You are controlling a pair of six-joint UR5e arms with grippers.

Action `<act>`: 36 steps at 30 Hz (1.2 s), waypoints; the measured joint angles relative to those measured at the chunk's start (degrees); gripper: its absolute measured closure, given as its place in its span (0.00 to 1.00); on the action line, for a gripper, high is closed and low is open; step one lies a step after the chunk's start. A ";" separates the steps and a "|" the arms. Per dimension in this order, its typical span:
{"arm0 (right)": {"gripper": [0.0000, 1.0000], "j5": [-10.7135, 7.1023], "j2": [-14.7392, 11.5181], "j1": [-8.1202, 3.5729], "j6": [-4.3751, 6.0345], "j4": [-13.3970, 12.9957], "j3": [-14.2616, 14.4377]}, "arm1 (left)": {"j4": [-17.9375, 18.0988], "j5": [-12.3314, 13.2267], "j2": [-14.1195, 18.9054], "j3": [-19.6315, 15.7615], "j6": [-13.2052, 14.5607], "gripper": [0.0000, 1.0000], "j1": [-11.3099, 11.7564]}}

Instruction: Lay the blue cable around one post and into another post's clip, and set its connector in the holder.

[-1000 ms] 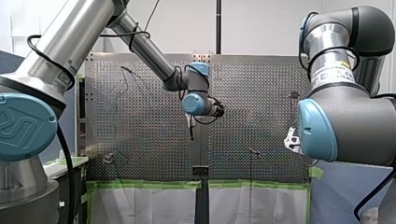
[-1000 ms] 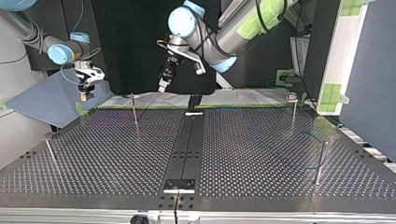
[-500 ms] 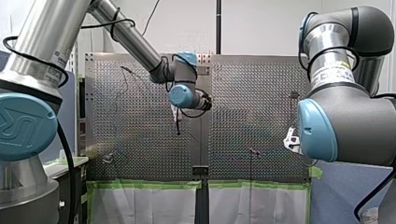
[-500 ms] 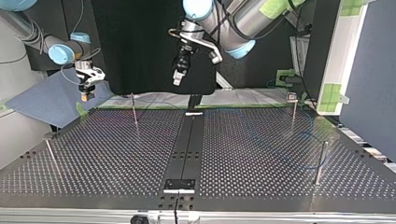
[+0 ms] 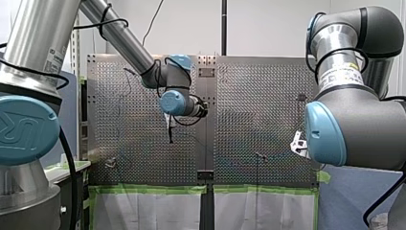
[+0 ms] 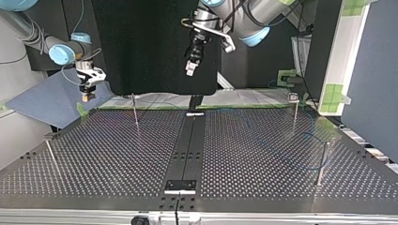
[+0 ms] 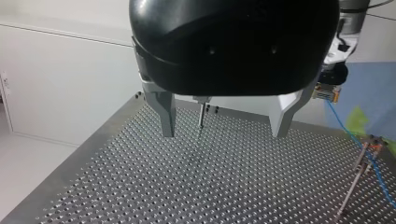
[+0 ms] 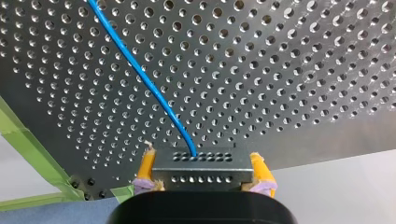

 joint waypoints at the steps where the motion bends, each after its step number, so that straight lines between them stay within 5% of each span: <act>1: 0.53 0.00 0.00 0.02 0.00 -0.01 0.00 | 0.59 -0.03 0.00 -0.59 0.03 0.00 0.07; 11: 0.53 0.00 0.01 0.09 -0.07 0.10 0.01 | 6.09 -0.67 0.02 -6.91 0.41 0.00 1.18; 23: 0.53 0.00 0.00 0.24 -0.15 0.14 0.00 | 7.15 -0.93 0.02 -14.32 0.84 0.00 1.97; 36: 0.53 0.00 0.00 0.57 -0.59 0.48 -0.08 | 7.97 -0.88 0.02 -15.58 0.26 0.00 2.43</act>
